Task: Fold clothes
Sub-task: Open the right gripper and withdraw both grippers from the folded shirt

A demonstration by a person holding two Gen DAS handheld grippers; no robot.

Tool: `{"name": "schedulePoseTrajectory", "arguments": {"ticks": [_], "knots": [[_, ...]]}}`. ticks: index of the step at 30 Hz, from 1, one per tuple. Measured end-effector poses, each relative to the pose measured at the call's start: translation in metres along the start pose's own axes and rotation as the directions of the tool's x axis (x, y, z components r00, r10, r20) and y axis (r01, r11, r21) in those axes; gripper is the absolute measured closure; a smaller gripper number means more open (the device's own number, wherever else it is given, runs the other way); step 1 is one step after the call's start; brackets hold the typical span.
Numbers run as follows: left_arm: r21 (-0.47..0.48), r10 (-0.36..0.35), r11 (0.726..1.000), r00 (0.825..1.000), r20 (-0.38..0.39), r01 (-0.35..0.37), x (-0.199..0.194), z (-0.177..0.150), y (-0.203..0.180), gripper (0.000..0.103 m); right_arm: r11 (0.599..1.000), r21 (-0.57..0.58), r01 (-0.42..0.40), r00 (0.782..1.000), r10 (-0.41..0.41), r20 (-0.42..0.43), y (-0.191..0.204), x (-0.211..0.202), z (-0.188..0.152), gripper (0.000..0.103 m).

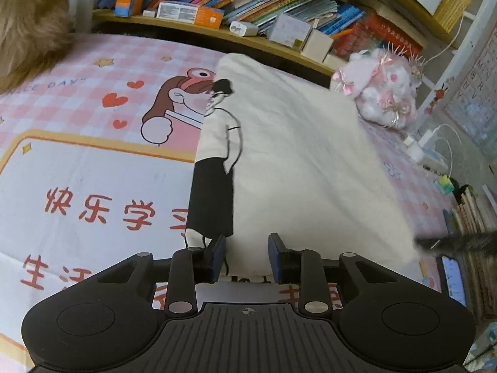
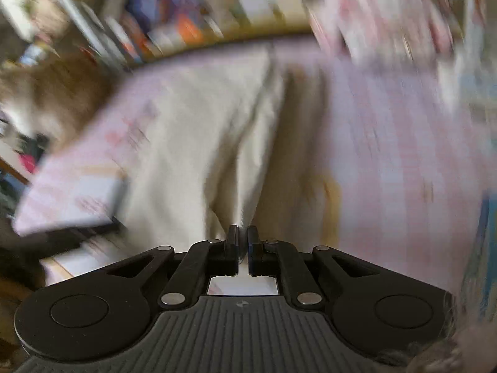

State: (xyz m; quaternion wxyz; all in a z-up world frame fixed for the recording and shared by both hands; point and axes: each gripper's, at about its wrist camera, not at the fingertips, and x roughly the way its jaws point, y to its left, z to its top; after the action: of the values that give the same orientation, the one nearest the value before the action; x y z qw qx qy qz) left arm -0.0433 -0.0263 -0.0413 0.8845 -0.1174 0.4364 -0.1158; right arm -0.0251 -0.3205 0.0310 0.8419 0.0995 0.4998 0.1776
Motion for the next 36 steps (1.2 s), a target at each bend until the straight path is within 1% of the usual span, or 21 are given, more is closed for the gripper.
{"name": "schedulePoseTrajectory", "arguments": {"ticks": [1, 4, 6, 11, 12, 14, 16, 18, 20, 21, 22, 24, 26, 27, 29, 31, 33, 35, 36], "knots": [[0.002, -0.001, 1.0, 1.0, -0.004, 0.001, 0.0, 0.0, 0.0, 0.075, 1.0, 0.021, 0.012, 0.999, -0.011, -0.032, -0.006, 0.012, -0.006, 0.098], [0.01, 0.001, 1.0, 1.0, -0.009, -0.001, 0.0, 0.001, -0.001, 0.075, 0.999, 0.051, -0.01, 1.0, 0.011, -0.02, -0.013, 0.018, -0.007, 0.098], [0.015, 0.003, 1.0, 1.0, -0.012, -0.002, 0.0, 0.002, -0.002, 0.073, 0.999, 0.038, -0.016, 1.0, 0.017, -0.022, -0.013, 0.019, -0.006, 0.098], [0.026, 0.004, 1.0, 1.0, -0.017, -0.004, 0.0, 0.004, -0.004, 0.072, 0.999, 0.034, -0.015, 1.0, 0.014, 0.007, -0.013, 0.018, -0.012, 0.098], [0.022, -0.002, 1.0, 1.0, -0.014, 0.003, -0.002, 0.006, -0.003, 0.07, 0.999, 0.038, -0.013, 1.0, 0.013, 0.01, -0.013, 0.017, -0.013, 0.097], [0.014, -0.016, 1.0, 1.0, -0.005, 0.016, -0.006, 0.012, 0.0, 0.068, 0.998, 0.058, 0.011, 0.999, -0.013, 0.035, -0.012, 0.012, -0.013, 0.091], [-0.002, -0.032, 0.999, 0.999, 0.02, 0.032, -0.011, 0.022, 0.007, 0.067, 0.995, 0.085, 0.048, 0.996, -0.054, 0.071, -0.011, 0.005, -0.012, 0.061], [-0.025, -0.045, 0.999, 0.998, 0.046, 0.047, -0.014, 0.034, 0.017, 0.061, 0.993, 0.098, 0.068, 0.991, -0.079, 0.105, -0.008, -0.001, -0.011, 0.06], [-0.065, -0.05, 0.996, 0.997, 0.055, 0.053, -0.011, 0.048, 0.03, 0.061, 0.992, 0.102, 0.078, 0.986, -0.092, 0.138, -0.002, -0.008, -0.01, 0.059], [-0.086, -0.051, 0.995, 0.997, 0.054, 0.055, -0.007, 0.055, 0.037, 0.061, 0.991, 0.103, 0.084, 0.984, -0.099, 0.15, 0.001, -0.01, -0.009, 0.057], [-0.104, -0.052, 0.993, 0.997, 0.053, 0.058, -0.002, 0.061, 0.042, 0.061, 0.991, 0.097, 0.091, 0.984, -0.104, 0.144, 0.005, -0.009, -0.01, 0.051], [-0.13, -0.061, 0.989, 0.997, 0.046, 0.067, 0.008, 0.074, 0.053, 0.061, 0.991, 0.084, 0.101, 0.986, -0.111, 0.128, 0.015, -0.004, -0.012, 0.047], [-0.134, -0.064, 0.989, 0.997, 0.033, 0.067, 0.021, 0.086, 0.062, 0.058, 0.99, 0.072, 0.119, 0.987, -0.126, 0.102, 0.023, 0.005, -0.016, 0.047], [-0.132, -0.062, 0.989, 0.998, 0.026, 0.065, 0.027, 0.091, 0.066, 0.054, 0.988, 0.071, 0.137, 0.986, -0.143, 0.087, 0.027, 0.01, -0.019, 0.047], [-0.127, -0.064, 0.99, 0.998, 0.015, 0.065, 0.037, 0.103, 0.072, 0.044, 0.975, 0.101, 0.196, 0.977, -0.203, 0.063, 0.03, 0.017, -0.024, 0.047], [-0.118, -0.088, 0.989, 0.996, 0.012, 0.089, 0.045, 0.115, 0.077, 0.043, 0.966, 0.158, 0.205, 0.975, -0.216, 0.052, 0.028, 0.019, -0.026, 0.048], [-0.105, -0.119, 0.987, 0.993, 0.0, 0.118, 0.053, 0.124, 0.081, 0.04, 0.957, 0.185, 0.225, 0.97, -0.239, 0.055, 0.03, 0.019, -0.028, 0.048], [-0.096, -0.147, 0.985, 0.989, -0.014, 0.145, 0.063, 0.134, 0.086, 0.04, 0.945, 0.207, 0.251, 0.962, -0.267, 0.052, 0.034, 0.02, -0.029, 0.048], [-0.107, -0.166, 0.981, 0.986, -0.015, 0.163, 0.068, 0.138, 0.088, 0.04, 0.941, 0.212, 0.265, 0.958, -0.281, 0.052, 0.036, 0.019, -0.029, 0.048]]}}
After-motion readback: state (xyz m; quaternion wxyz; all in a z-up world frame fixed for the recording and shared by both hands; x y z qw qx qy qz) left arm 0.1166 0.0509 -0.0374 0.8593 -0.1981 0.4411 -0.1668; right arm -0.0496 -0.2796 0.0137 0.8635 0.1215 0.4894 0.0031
